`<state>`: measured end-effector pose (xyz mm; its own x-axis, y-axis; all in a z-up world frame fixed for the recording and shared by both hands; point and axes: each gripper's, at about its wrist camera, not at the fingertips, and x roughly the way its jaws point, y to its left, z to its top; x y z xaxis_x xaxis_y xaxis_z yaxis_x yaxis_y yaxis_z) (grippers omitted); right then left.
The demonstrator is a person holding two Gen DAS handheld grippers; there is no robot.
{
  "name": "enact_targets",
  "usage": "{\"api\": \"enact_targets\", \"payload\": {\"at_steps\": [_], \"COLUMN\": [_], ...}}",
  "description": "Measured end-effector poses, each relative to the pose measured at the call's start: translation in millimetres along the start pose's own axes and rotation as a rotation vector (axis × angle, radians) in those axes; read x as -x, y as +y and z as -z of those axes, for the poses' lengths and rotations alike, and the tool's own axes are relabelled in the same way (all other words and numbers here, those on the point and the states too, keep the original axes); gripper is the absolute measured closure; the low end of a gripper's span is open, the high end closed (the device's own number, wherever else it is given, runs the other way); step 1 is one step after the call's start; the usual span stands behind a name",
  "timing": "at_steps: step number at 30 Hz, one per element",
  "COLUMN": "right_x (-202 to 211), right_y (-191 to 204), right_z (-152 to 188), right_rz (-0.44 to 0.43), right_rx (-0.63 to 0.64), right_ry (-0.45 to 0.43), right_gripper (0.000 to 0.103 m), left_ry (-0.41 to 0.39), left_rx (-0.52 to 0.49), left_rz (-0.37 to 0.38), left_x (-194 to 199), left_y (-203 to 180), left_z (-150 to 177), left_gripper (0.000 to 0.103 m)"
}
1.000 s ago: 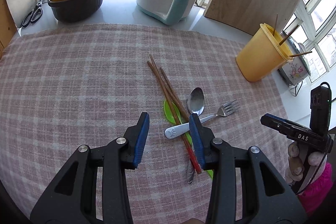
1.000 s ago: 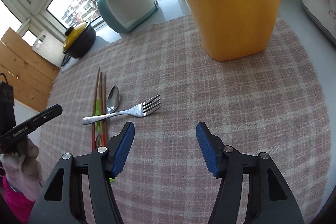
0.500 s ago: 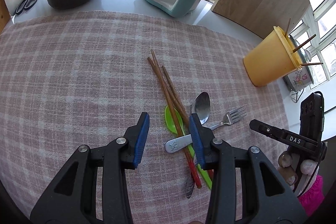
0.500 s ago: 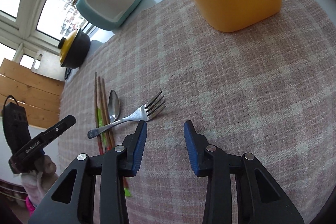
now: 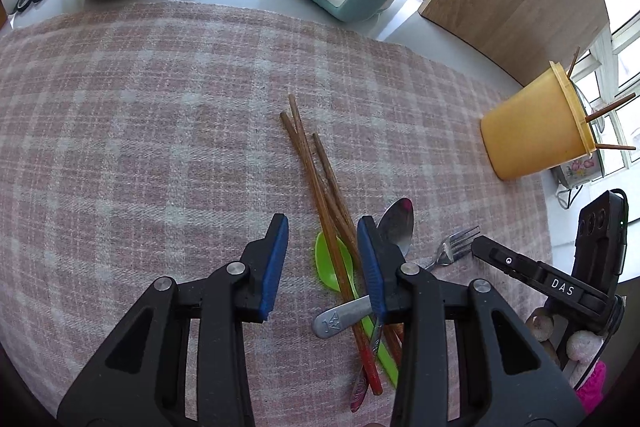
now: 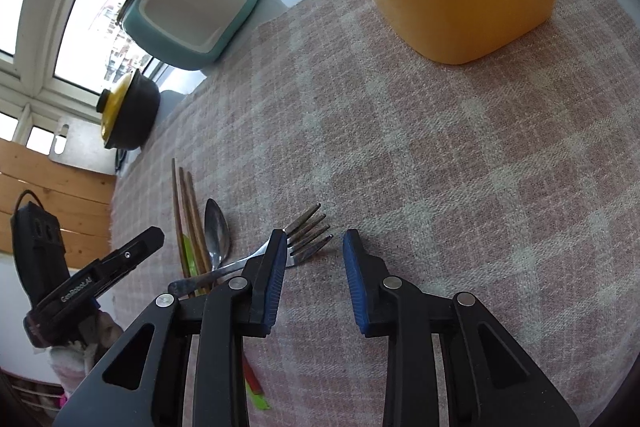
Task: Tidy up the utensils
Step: 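Close left tool on a wooden chopstick while right tool grasps the metal fork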
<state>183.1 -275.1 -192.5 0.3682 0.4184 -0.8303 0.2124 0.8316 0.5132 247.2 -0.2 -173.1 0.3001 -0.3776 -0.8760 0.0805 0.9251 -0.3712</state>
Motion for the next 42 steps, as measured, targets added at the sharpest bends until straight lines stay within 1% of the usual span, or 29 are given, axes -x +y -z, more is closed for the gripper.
{"api": "enact_targets", "payload": {"at_steps": [6, 7, 8, 12, 17, 19, 26, 33, 42], "right_x": [-7.2, -7.9, -9.5, -12.9, -14.9, -15.6, -11.6, 2.8, 33.6], "right_y": [4.0, 4.5, 6.4, 10.0, 10.2, 10.1, 12.8, 27.0, 59.4], "right_z": [-5.5, -6.3, -7.4, -10.2, -12.1, -13.0, -13.4, -7.9, 0.2], "right_rz": [0.021, 0.025, 0.029, 0.042, 0.050, 0.047, 0.030, 0.031, 0.066], "right_rx": [0.002, 0.004, 0.007, 0.019, 0.032, 0.038, 0.059, 0.140, 0.341], "right_ry": [-0.002, -0.003, -0.002, -0.002, -0.003, -0.003, -0.013, -0.047, -0.125], "right_gripper": [0.085, 0.086, 0.086, 0.088, 0.092, 0.093, 0.096, 0.097, 0.098], "left_ry": [0.003, 0.004, 0.005, 0.012, 0.021, 0.020, 0.003, -0.024, -0.078], "left_rx": [0.002, 0.001, 0.002, 0.001, -0.005, -0.007, -0.007, -0.022, -0.042], "left_rz": [-0.030, -0.034, -0.036, -0.038, -0.030, -0.027, -0.010, -0.019, -0.013], "left_x": [-9.9, -11.3, -12.7, -18.6, -24.7, -26.0, -20.6, -5.3, 21.7], "left_y": [0.8, 1.1, 1.4, 1.4, -0.4, -1.1, 0.8, 4.0, 2.2], "left_z": [-7.1, -8.2, -9.3, -13.4, -14.4, -14.6, -14.7, -11.4, -4.4], "left_gripper": [0.067, 0.068, 0.072, 0.074, 0.090, 0.093, 0.096, 0.098, 0.098]}}
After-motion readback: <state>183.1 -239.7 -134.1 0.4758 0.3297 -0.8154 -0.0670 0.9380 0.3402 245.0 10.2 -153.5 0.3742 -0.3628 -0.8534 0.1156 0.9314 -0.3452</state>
